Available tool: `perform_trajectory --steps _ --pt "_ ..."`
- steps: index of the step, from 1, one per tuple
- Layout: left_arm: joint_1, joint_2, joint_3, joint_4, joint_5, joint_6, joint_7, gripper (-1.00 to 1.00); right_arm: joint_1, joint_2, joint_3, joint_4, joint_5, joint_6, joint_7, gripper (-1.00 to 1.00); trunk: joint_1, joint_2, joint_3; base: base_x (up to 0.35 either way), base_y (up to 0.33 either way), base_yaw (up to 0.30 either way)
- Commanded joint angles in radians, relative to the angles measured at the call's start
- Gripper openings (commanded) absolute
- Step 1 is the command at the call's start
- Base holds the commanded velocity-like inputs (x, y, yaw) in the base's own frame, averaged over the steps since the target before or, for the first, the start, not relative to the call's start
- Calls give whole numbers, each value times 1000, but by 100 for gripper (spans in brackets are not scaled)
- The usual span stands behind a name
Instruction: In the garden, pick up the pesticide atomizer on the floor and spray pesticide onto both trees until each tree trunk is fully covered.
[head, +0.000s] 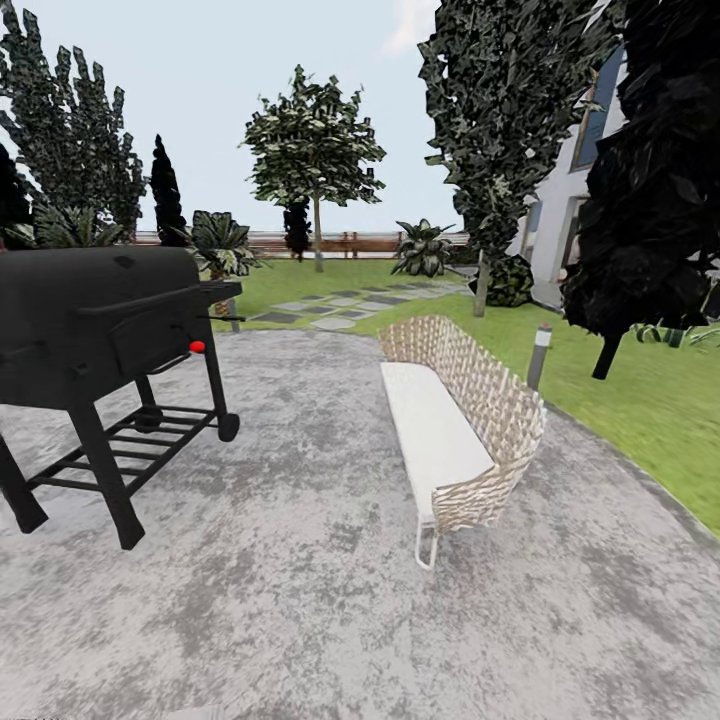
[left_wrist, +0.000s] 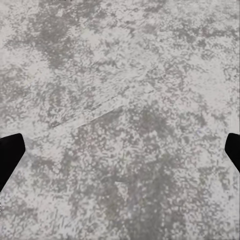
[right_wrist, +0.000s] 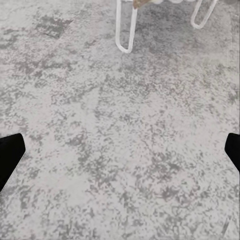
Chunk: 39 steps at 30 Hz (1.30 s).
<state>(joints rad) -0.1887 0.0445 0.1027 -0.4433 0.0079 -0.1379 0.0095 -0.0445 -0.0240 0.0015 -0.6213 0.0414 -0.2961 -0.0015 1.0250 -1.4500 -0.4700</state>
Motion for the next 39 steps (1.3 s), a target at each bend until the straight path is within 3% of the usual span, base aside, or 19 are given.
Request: perform_trajectory --steps 1,28,39 --pt "0 0 0 0 0 0 0 100 0 0 0 0 0 0 0 100 0 0 0 260 -78 273" --pt "0 -1 0 -1 1 0 4 100 0 2 2 2 0 0 0 100 0 0 0 24 -5 276" --pt "0 -2 0 -2 1 0 4 100 0 3 2 2 0 1 0 100 0 0 0 0 -243 279"
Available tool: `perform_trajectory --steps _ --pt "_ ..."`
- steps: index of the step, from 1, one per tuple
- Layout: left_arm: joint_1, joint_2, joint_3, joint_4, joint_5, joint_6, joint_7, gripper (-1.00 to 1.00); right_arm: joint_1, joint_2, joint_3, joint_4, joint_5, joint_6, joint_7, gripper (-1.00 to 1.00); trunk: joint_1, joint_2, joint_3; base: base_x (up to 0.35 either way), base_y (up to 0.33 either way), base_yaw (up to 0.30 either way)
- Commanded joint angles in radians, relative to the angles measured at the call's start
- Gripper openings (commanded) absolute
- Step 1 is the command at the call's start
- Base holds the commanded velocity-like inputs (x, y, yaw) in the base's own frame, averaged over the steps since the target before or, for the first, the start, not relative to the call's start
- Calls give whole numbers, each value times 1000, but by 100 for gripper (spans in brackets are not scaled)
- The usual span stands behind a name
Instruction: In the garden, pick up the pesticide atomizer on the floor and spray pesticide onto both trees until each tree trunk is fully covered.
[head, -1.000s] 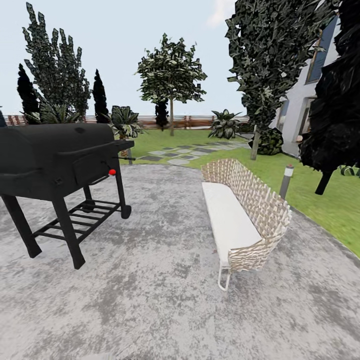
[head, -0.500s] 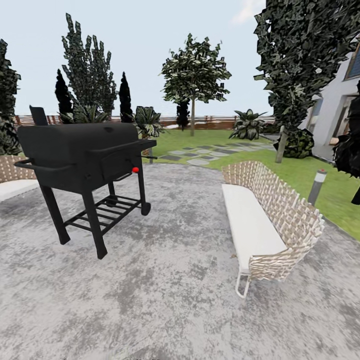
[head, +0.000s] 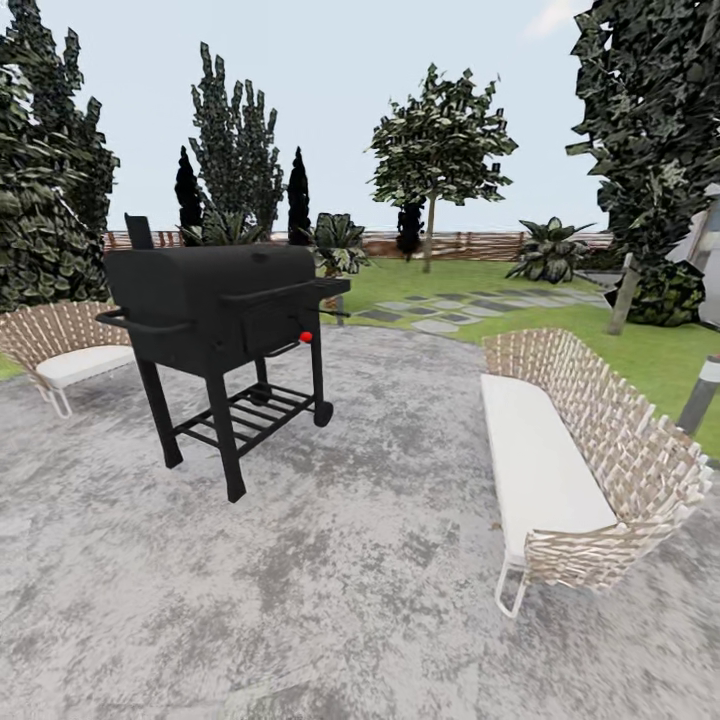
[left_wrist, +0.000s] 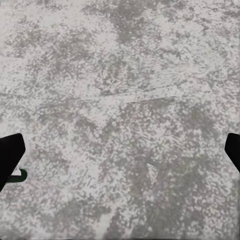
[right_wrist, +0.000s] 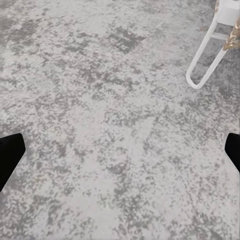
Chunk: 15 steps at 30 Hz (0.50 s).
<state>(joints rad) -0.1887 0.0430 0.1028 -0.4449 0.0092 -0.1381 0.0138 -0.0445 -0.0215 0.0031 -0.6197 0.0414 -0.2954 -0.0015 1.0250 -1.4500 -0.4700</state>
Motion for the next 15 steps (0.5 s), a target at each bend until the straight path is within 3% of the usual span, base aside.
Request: perform_trajectory --steps 1,15 --pt "0 0 0 0 0 0 0 100 0 0 0 0 0 0 0 100 0 0 0 0 -271 279" --pt "-1 0 1 0 0 0 0 100 0 0 0 0 0 0 0 100 0 0 0 0 -271 279"
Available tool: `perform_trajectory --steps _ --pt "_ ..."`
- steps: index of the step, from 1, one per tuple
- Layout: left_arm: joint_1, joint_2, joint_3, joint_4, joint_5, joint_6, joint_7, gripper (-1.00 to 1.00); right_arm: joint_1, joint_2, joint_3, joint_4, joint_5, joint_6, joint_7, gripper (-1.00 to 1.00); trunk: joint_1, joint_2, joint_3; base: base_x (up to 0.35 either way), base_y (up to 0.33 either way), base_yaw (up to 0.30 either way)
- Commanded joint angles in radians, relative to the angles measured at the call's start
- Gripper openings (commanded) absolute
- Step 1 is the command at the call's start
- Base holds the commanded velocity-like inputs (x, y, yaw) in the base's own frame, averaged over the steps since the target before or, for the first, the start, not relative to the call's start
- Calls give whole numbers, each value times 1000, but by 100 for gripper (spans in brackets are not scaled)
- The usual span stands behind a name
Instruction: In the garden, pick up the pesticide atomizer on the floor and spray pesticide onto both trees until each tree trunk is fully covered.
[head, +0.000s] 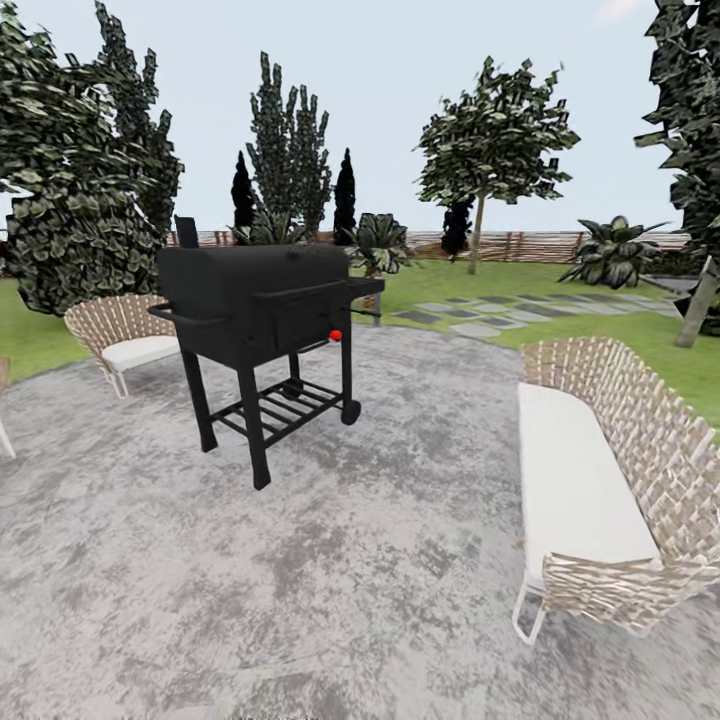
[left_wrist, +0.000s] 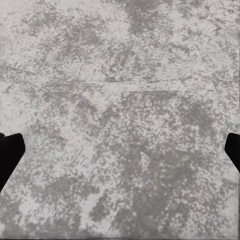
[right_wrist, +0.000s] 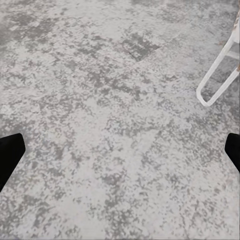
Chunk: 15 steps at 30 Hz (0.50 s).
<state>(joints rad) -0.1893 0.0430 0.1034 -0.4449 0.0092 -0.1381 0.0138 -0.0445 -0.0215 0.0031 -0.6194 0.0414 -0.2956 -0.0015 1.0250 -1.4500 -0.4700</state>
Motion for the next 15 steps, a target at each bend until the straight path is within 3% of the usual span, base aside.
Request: perform_trajectory --steps 1,9,15 --pt "0 0 0 0 0 0 0 100 0 0 0 0 0 0 0 100 0 0 0 5 -261 279" --pt "0 1 2 0 0 1 1 100 0 0 0 1 0 1 0 100 0 0 0 136 -206 279" --pt "0 1 1 1 0 2 2 100 0 0 0 1 0 1 0 100 0 0 0 92 -62 279"
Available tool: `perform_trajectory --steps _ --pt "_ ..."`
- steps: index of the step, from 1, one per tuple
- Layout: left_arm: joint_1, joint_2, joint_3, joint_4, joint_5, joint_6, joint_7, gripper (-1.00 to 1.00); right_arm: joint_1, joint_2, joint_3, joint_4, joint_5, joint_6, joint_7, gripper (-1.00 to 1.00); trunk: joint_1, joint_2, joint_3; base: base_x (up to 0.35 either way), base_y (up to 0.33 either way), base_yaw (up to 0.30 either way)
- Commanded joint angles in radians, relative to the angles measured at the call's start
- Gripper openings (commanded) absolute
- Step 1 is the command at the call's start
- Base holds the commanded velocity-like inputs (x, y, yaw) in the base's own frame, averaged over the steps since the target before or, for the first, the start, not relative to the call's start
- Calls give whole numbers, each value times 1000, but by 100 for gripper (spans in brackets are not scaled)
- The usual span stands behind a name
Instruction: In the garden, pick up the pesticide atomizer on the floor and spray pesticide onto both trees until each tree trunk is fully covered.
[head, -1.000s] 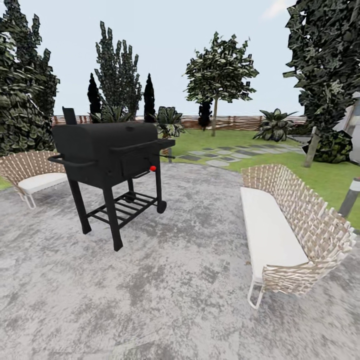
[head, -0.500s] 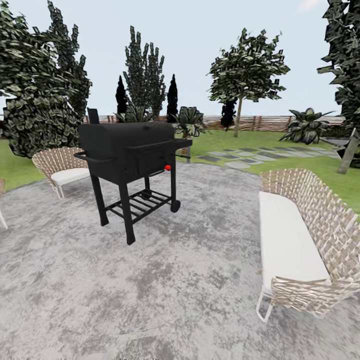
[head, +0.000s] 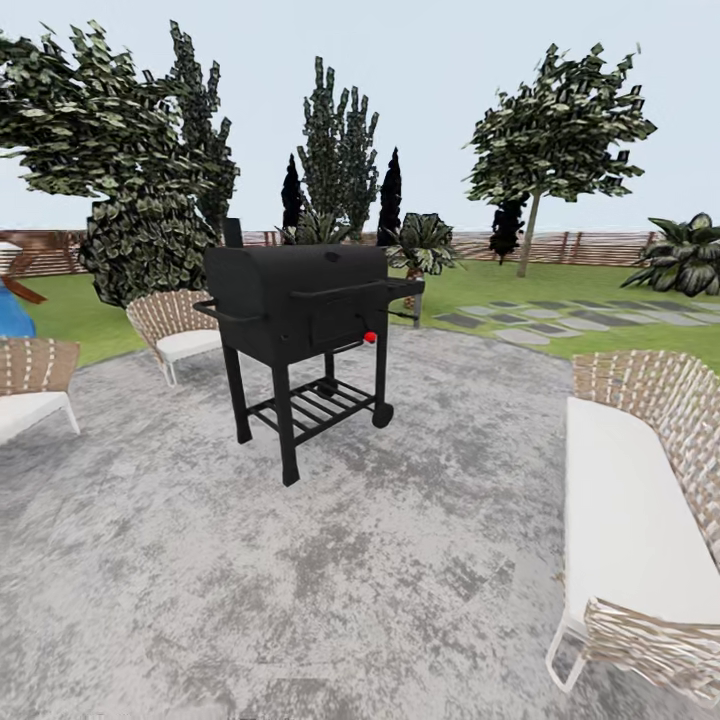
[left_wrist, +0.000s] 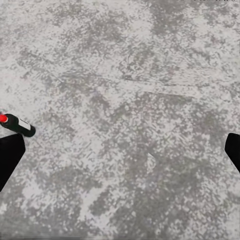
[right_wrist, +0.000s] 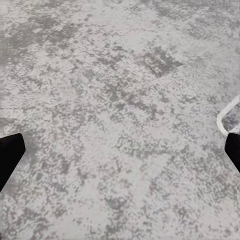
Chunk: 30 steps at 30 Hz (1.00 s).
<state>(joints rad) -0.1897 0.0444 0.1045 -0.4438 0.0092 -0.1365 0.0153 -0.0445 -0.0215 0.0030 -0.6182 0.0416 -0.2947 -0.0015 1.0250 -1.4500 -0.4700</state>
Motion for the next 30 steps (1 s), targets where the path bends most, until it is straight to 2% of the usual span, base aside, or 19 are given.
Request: perform_trajectory --steps 1,30 --pt "0 0 0 0 0 0 0 100 0 0 0 0 0 0 0 100 0 0 0 14 -10 279" --pt "0 -1 0 1 -1 0 0 100 0 0 0 0 0 0 0 100 0 0 0 1 0 279"
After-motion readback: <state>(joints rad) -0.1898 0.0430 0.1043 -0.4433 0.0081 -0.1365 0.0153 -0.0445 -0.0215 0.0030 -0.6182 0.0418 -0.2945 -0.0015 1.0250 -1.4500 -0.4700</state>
